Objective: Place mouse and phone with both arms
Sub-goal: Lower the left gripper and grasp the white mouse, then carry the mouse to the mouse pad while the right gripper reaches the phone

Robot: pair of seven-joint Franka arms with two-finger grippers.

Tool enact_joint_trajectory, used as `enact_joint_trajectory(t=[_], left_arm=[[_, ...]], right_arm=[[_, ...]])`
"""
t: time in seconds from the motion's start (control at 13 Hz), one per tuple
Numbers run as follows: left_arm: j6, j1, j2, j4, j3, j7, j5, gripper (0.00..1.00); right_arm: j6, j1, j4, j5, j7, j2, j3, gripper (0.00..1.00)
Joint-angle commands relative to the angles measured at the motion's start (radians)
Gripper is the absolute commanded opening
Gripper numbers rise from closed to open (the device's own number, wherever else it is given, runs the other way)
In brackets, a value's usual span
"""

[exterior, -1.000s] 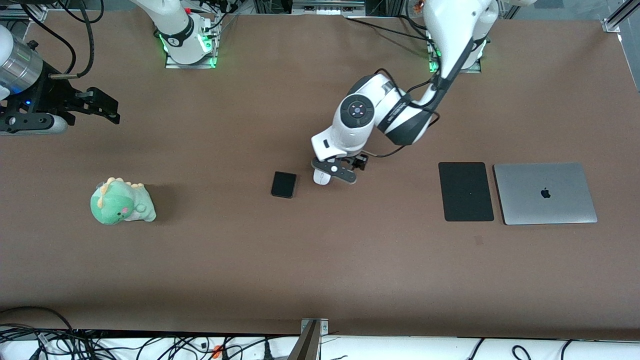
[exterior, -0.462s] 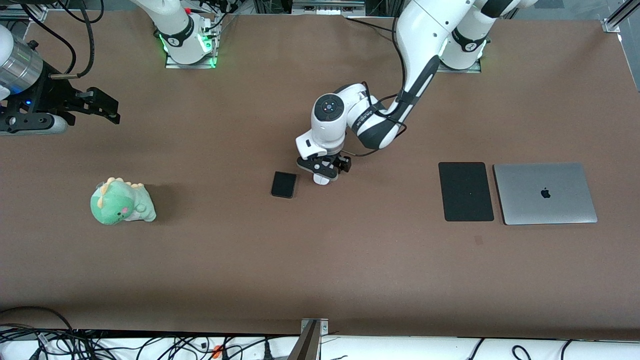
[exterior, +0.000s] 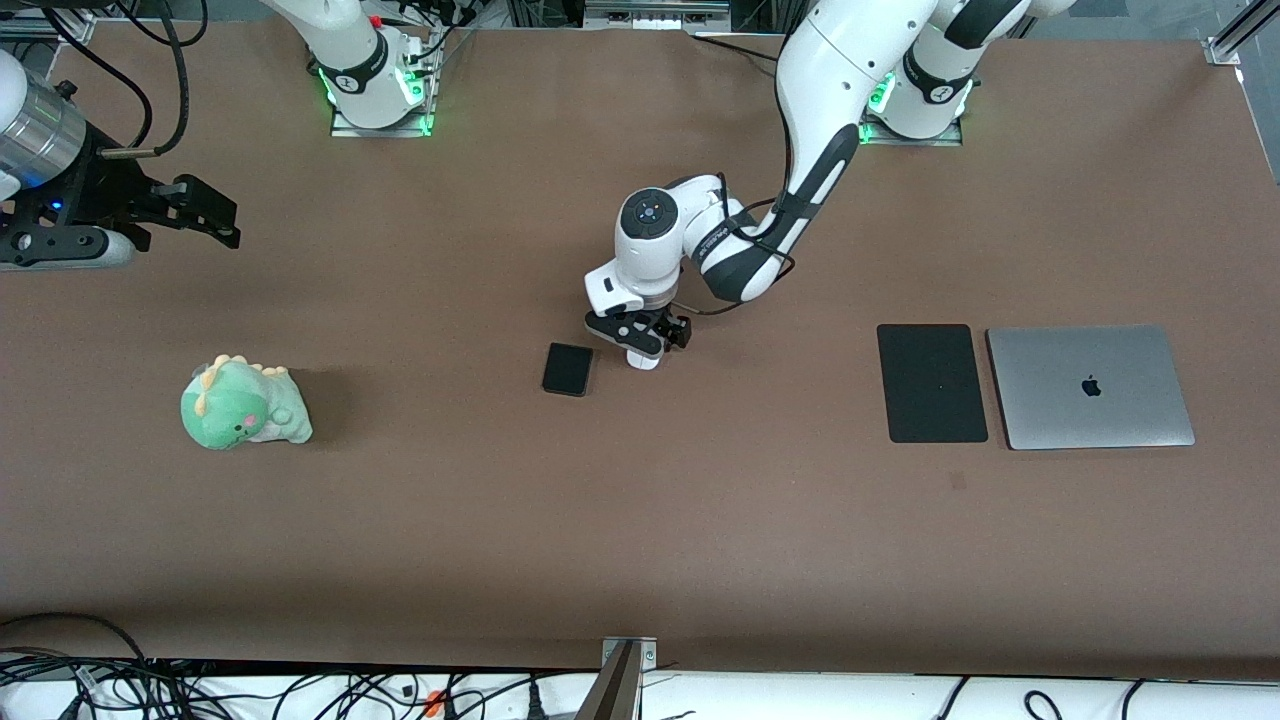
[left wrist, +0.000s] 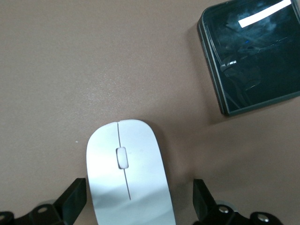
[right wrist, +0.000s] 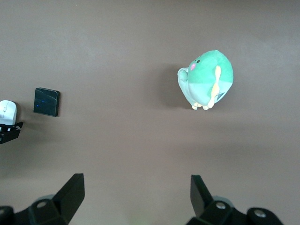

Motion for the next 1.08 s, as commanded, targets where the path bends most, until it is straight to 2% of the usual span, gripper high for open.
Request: enact_joint_trajectory(t=[0.0, 0.08, 0.15, 0.31, 0.54, 0.69, 0.77, 1.0], left_arm=[[0.0, -0.001, -0.002, 0.011, 0.005, -0.009, 0.033, 0.46], [-0.006, 0.004, -0.005, 0.011, 0.005, -0.005, 0.035, 0.29], [-0.011, 0.009, -0.014, 0.012, 0.005, -0.005, 0.035, 0.19], [-0.11, 0.045, -0.063, 0.02, 0.0, -0.003, 0.03, 0.19], [-0.346, 0.151, -0.188, 0.026, -0.008, 0.029, 0.016, 0.19], [-0.451, 0.234, -0.241, 0.034, -0.009, 0.034, -0.011, 0.2], [-0.487, 0.292, -0.268, 0.034, -0.008, 0.037, -0.037, 0.25], [-0.589, 0.474, -0.296, 0.032, -0.008, 0.214, -0.042, 0.24]], right_arm=[[0.007, -0.004, -0.002, 0.013, -0.006, -0.001, 0.004, 1.0], [0.01, -0.003, -0.002, 0.01, -0.011, 0.02, 0.004, 1.0], [0.002, 0.002, 0.003, 0.01, -0.011, 0.039, 0.005, 1.0], [-0.007, 0.034, 0.001, 0.012, -0.014, 0.048, 0.005, 1.0], [-0.001, 0.046, -0.002, 0.017, -0.014, 0.051, 0.005, 1.0], [0.017, 0.063, -0.027, 0.021, 0.006, 0.057, 0.007, 1.0], [0.054, 0.075, -0.057, 0.03, 0.027, 0.073, 0.007, 1.0], [0.204, 0.094, -0.191, 0.056, 0.17, 0.074, 0.034, 1.0]])
